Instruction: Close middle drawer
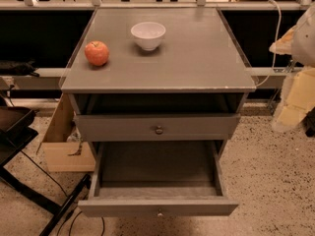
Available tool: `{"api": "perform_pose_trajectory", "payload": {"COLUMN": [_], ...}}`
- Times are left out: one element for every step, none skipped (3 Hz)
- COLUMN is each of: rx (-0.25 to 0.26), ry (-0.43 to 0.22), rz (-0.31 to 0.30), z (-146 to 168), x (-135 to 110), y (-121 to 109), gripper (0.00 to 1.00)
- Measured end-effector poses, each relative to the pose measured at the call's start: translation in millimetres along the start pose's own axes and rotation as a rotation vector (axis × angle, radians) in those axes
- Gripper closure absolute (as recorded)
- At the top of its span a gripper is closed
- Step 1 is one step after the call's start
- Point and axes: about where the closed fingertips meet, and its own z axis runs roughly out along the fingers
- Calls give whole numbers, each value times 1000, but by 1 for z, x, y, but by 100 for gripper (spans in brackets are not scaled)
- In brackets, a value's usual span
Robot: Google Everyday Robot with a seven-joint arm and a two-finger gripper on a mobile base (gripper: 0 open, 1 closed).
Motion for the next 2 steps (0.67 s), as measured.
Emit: {"api": "perform_pose_trajectory", "payload": {"rx": [0, 1], "ry": [0, -18], "rz": [0, -7], "z": [0, 24], "x": [0, -4], "y": [0, 3], "gripper": [0, 0]}}
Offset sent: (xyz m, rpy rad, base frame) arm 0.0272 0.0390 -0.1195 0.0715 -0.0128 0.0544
